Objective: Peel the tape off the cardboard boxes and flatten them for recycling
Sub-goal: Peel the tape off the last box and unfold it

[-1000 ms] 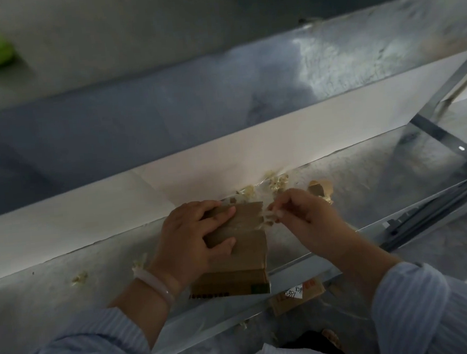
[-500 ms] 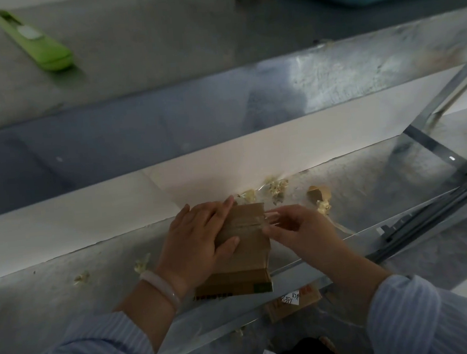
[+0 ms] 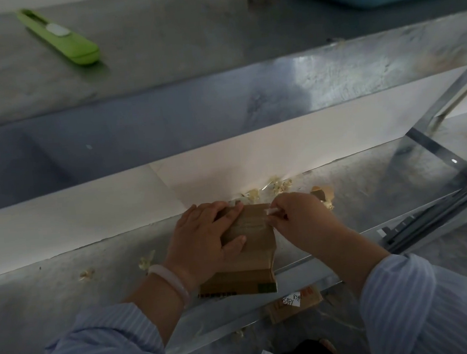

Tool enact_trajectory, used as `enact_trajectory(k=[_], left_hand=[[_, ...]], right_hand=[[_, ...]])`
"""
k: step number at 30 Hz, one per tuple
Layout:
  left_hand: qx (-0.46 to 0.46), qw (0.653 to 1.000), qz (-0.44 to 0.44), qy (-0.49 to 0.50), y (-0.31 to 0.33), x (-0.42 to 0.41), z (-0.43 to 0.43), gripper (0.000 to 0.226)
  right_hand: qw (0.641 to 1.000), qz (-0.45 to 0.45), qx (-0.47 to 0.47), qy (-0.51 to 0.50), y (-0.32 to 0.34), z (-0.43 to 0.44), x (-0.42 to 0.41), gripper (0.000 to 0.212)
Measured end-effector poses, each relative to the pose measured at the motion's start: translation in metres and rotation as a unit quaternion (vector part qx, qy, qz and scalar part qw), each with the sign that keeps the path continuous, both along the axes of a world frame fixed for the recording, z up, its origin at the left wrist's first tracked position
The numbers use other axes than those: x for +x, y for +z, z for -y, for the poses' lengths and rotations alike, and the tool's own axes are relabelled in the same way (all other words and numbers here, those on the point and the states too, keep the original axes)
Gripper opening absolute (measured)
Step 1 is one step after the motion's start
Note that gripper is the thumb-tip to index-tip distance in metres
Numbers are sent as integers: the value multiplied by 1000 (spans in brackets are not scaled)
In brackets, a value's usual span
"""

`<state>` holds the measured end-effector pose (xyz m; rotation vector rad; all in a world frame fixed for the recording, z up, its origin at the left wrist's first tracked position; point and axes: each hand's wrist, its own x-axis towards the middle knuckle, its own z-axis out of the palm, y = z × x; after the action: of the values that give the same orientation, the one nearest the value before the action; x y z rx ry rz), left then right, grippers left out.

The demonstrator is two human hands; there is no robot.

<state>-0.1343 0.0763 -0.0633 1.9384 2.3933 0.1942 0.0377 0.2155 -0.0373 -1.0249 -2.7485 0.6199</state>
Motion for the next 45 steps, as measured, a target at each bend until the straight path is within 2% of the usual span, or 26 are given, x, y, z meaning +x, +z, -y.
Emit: enact_trajectory(k=[3, 5, 8, 10, 13, 15, 17, 19, 20, 21, 24, 25, 27, 30, 33, 36, 39, 42, 45], left_hand=[[1, 1000, -7, 4, -1, 1, 0, 71], [6, 1000, -1, 7, 0, 1, -1, 71], [9, 1000, -1, 9, -1, 3, -2, 71], [9, 1000, -1, 12, -2, 3, -2, 70], [7, 1000, 2, 14, -2, 3, -2, 69], [9, 1000, 4, 15, -2, 5, -3, 68], [12, 1000, 0, 19, -2, 7, -4, 66], [11, 1000, -7, 24, -3, 8, -5, 68], [11, 1000, -9, 26, -3, 9, -5, 69], [11, 1000, -9, 27, -3, 9, -5, 70], [12, 999, -6, 30, -3, 8, -5, 71], [11, 999, -5, 31, -4, 9, -5, 72], [12, 999, -4, 32, -3, 9, -6, 72], [24, 999, 0, 34, -1, 10, -7, 71], [25, 999, 13, 33, -2, 9, -6, 72], [32, 999, 21, 35, -3, 9, -6, 72], [36, 998, 31, 29, -5, 9, -7, 72], [41, 998, 30, 33, -9, 10, -6, 74], [46, 998, 37, 40, -11, 11, -5, 77]], right_hand=[[1000, -3, -11, 4, 0, -1, -2, 18], [993, -41, -102, -30, 0, -4, 0, 17], [945, -140, -283, -85, -2, -3, 4, 11], [945, -151, -276, -83, -6, -2, 5, 8], [971, -138, -188, -56, -8, -1, 4, 18], [968, -161, -183, -64, -11, -1, 5, 18], [929, -225, -275, -105, -19, 2, 9, 12], [837, -312, -424, -151, -25, 9, 10, 14], [808, -337, -454, -165, -27, 12, 11, 15], [814, -340, -440, -166, -29, 13, 11, 15], [941, -228, -222, -120, -24, 11, 11, 13], [962, -202, -158, -96, -18, 10, 10, 15], [965, -223, -119, -74, 0, 6, 5, 14], [935, -303, -161, -88, 34, -10, -2, 1], [941, -245, -227, -43, 46, -24, -4, 10], [929, -185, -320, -18, 31, -17, 0, 16], [947, -138, -291, -21, 11, -3, -3, 14], [971, -122, -196, -60, 0, 1, -12, 5], [988, -88, -118, -47, 0, 5, -17, 15]])
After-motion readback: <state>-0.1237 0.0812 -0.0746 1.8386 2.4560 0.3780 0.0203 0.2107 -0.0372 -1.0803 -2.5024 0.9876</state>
